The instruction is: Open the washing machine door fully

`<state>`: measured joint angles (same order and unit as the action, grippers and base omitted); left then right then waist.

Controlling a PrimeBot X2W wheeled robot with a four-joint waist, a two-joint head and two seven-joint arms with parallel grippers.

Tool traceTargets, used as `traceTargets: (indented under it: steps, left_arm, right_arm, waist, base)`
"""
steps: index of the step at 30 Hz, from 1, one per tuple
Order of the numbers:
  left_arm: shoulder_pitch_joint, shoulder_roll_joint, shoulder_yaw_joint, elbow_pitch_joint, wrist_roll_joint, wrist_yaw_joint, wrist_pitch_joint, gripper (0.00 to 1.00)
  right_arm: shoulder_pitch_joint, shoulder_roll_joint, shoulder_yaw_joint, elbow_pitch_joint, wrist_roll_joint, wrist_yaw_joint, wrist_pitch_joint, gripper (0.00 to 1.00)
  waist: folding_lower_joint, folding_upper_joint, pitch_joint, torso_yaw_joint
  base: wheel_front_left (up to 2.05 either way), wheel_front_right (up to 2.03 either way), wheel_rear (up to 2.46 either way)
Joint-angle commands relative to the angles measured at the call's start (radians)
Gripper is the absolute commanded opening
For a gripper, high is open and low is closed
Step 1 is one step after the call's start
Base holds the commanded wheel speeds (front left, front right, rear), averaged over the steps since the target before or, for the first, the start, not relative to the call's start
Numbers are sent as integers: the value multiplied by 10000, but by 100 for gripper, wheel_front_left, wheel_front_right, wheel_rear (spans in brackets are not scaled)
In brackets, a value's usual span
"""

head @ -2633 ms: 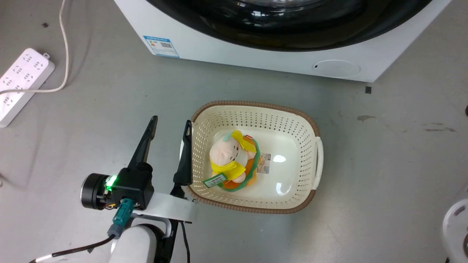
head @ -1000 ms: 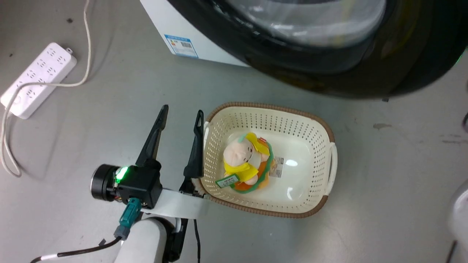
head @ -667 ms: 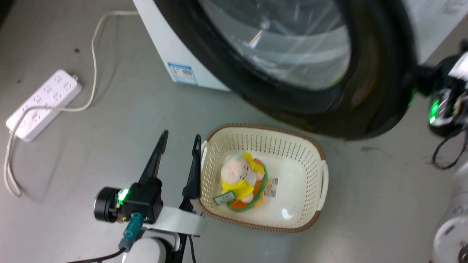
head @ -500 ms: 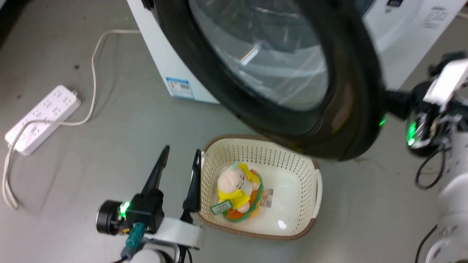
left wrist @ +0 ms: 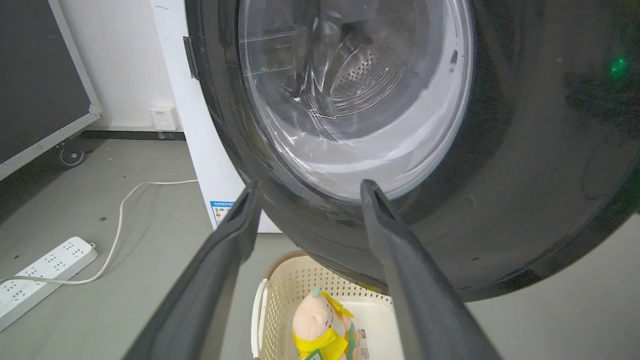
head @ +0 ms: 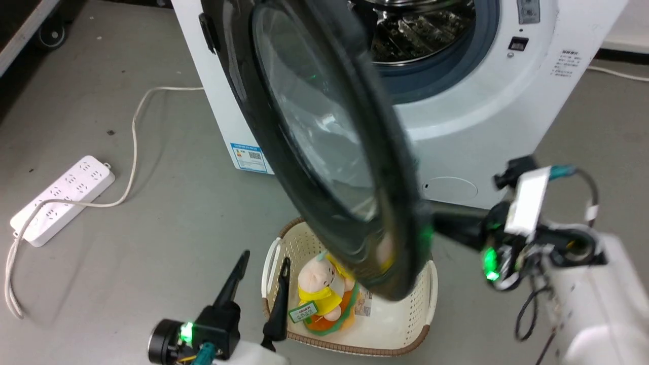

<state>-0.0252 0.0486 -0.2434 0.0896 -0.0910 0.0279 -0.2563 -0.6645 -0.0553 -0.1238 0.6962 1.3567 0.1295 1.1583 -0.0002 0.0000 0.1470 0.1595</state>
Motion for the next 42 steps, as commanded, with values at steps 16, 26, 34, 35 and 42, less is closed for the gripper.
traceTargets:
  steps: [16, 26, 34, 35, 42]
  left_arm:
    - [634, 16, 207, 115, -280, -90, -55, 100]
    - [742, 16, 852, -116, -351, -457, -55, 100]
    - [825, 16, 1142, -323, -332, -828, -55, 100]
    - [841, 16, 1171, -343, -319, -859, -55, 100]
    - [982, 16, 1267, -475, -159, -1069, -55, 100]
  right_arm:
    - [2332, -546, 2007, -3527, -155, 12, -4362, 100]
    - [4108, -2812, 2934, -7023, -5369, 12, -10033, 100]
    - [5833, -2838, 2638, -6821, -9702, 12, -13232, 100]
    - [6044, -2610, 2462, -6842, -10033, 12, -13423, 100]
    - [7412, -856, 1706, -6965, -11828, 12, -14048, 100]
  waist:
    - [2, 0, -802, -197]
    - [2, 0, -1153, -668]
    - [2, 0, -1241, -1034]
    - [2, 0, -1242, -1068]
    - [2, 0, -1334, -1247]
  base:
    - [0, 0, 0]
    - [0, 0, 0]
    - [0, 0, 0]
    - [0, 0, 0]
    - [0, 0, 0]
